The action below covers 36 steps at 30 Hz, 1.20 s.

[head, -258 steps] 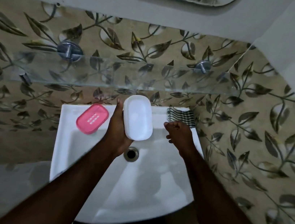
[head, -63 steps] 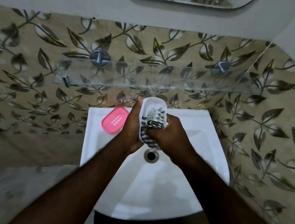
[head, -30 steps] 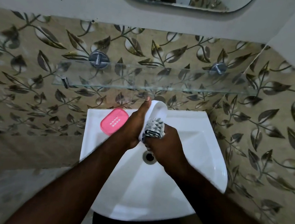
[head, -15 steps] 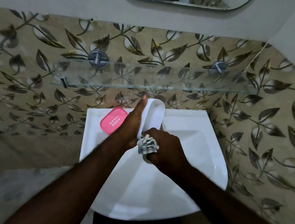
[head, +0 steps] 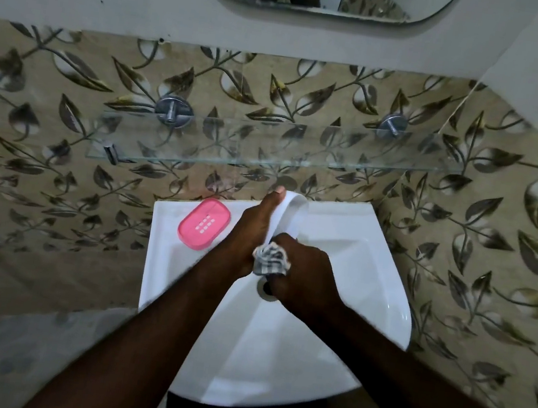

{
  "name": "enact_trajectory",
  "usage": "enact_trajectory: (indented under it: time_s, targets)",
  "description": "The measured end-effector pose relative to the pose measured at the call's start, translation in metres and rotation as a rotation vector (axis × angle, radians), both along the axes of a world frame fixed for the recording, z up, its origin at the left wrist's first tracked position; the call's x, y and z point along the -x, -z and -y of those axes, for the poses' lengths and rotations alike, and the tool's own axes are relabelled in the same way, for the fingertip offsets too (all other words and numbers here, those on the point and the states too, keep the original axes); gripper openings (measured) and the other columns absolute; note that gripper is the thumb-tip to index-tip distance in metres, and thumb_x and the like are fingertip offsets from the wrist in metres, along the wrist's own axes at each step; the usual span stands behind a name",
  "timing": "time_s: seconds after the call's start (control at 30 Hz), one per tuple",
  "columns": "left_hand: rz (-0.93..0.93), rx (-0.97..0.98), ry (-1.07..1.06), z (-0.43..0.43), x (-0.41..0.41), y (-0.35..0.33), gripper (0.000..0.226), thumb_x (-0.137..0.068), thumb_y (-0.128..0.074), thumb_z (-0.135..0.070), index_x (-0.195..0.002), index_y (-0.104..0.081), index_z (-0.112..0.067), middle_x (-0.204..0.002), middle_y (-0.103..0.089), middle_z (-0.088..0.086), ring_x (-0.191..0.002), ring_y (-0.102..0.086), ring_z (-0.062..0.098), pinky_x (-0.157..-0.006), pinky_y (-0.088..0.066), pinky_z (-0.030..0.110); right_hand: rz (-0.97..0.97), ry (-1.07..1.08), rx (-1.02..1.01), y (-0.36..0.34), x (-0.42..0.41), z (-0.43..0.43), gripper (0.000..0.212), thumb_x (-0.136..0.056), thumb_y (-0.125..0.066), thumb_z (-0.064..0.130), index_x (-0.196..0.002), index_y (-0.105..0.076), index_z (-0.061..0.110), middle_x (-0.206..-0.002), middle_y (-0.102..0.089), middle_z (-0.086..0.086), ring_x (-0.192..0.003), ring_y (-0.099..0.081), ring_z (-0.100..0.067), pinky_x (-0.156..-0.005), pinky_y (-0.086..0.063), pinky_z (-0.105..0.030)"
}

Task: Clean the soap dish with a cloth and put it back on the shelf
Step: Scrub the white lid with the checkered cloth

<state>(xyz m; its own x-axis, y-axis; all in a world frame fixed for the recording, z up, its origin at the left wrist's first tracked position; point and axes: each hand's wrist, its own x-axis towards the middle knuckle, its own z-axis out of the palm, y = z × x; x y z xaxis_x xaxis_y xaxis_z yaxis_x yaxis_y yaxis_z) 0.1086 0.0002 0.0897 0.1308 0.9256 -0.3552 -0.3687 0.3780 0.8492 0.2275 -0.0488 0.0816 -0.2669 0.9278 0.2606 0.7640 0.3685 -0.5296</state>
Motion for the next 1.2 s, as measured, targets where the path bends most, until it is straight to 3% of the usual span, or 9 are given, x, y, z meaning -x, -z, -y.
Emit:
enact_trajectory:
  time_s: [0.13, 0.3, 0.4, 0.57, 0.8, 0.93, 1.03, 1.1, 1.2]
  targets:
    - [0.006, -0.099, -0.022, -0.001, -0.004, -0.002, 0.052, -0.095, -0.045, -0.052, -0.120, -0.065, -0.010, -0.117, -0.070, 0.017, -0.109, -0.066, 0.028, -0.100, -0.048, 0.042, -0.893, 0.261, 0.555, -0.037, 0.015, -0.005, 0.005, -0.071, -0.068, 0.008, -0.076, -0.067, 0.007, -0.072, -0.070, -0.019, -0.063, -0.068, -0.030, -0.060, -0.059, -0.049]
    - [0.175, -0.207, -0.020, 0.002, -0.016, -0.009, 0.053, -0.091, -0.046, -0.048, -0.120, -0.064, -0.007, -0.121, -0.066, 0.022, -0.108, -0.065, 0.031, -0.091, -0.053, 0.042, -1.248, 0.380, 0.633, -0.071, 0.008, -0.031, 0.007, -0.081, -0.062, -0.004, -0.080, -0.067, 0.001, -0.063, -0.068, -0.012, -0.050, -0.067, -0.021, -0.047, -0.054, -0.028]
    - [0.217, -0.169, -0.068, 0.002, -0.021, -0.004, 0.044, -0.098, -0.043, -0.044, -0.112, -0.066, -0.009, -0.108, -0.073, 0.013, -0.100, -0.070, 0.024, -0.083, -0.056, 0.034, -1.255, 0.383, 0.590, -0.069, 0.008, -0.033, 0.006, -0.081, -0.065, -0.002, -0.078, -0.067, 0.003, -0.063, -0.069, -0.009, -0.053, -0.068, -0.020, -0.049, -0.055, -0.029]
    - [0.019, -0.054, -0.113, -0.005, -0.009, -0.009, 0.050, -0.094, -0.044, -0.055, -0.103, -0.073, -0.015, -0.100, -0.076, 0.010, -0.097, -0.072, 0.024, -0.084, -0.055, 0.035, -0.809, 0.141, 0.551, -0.053, 0.006, -0.006, 0.013, -0.083, -0.064, -0.005, -0.096, -0.063, -0.003, -0.080, -0.070, -0.015, -0.073, -0.069, -0.031, -0.066, -0.055, -0.040]
    - [0.053, -0.115, -0.034, -0.005, -0.011, -0.010, 0.054, -0.095, -0.044, -0.054, -0.119, -0.066, -0.011, -0.117, -0.069, 0.020, -0.108, -0.066, 0.034, -0.094, -0.053, 0.050, -1.272, 0.333, 0.601, -0.066, 0.012, -0.025, 0.015, -0.083, -0.062, -0.006, -0.095, -0.069, 0.001, -0.077, -0.073, -0.015, -0.064, -0.072, -0.025, -0.055, -0.057, -0.031]
    - [0.110, -0.021, -0.138, -0.003, -0.006, -0.010, 0.044, -0.093, -0.047, -0.055, -0.100, -0.075, -0.021, -0.103, -0.075, 0.005, -0.095, -0.071, 0.020, -0.084, -0.053, 0.035, -0.856, 0.070, 0.438, -0.047, 0.006, -0.004, 0.019, -0.078, -0.070, -0.005, -0.093, -0.065, 0.006, -0.080, -0.071, -0.007, -0.072, -0.068, -0.020, -0.063, -0.056, -0.033]
    - [-0.038, 0.088, -0.115, -0.008, 0.001, -0.010, 0.056, -0.082, -0.058, -0.064, -0.120, -0.066, -0.024, -0.120, -0.068, 0.006, -0.109, -0.065, 0.025, -0.100, -0.048, 0.041, -0.375, -0.071, 0.277, -0.022, -0.006, 0.007, 0.022, -0.079, -0.073, 0.008, -0.081, -0.056, 0.021, -0.074, -0.065, 0.008, -0.067, -0.059, -0.008, -0.064, -0.047, -0.027]
    - [-0.168, 0.093, 0.053, -0.006, 0.001, -0.008, 0.064, -0.080, -0.059, -0.067, -0.127, -0.061, -0.024, -0.126, -0.065, 0.006, -0.110, -0.064, 0.025, -0.101, -0.048, 0.041, -0.126, -0.180, 0.158, -0.013, -0.014, 0.009, 0.006, -0.080, -0.061, 0.018, -0.085, -0.058, 0.020, -0.077, -0.067, 0.007, -0.071, -0.061, -0.014, -0.064, -0.048, -0.032]
    - [-0.229, 0.066, 0.129, -0.004, -0.001, -0.007, 0.057, -0.086, -0.055, -0.063, -0.127, -0.061, -0.024, -0.123, -0.065, 0.002, -0.103, -0.066, 0.018, -0.094, -0.051, 0.033, 0.158, -0.269, 0.018, -0.007, -0.015, 0.006, 0.033, -0.071, -0.038, 0.028, -0.085, -0.062, 0.012, -0.077, -0.066, -0.002, -0.075, -0.060, -0.027, -0.068, -0.046, -0.034]
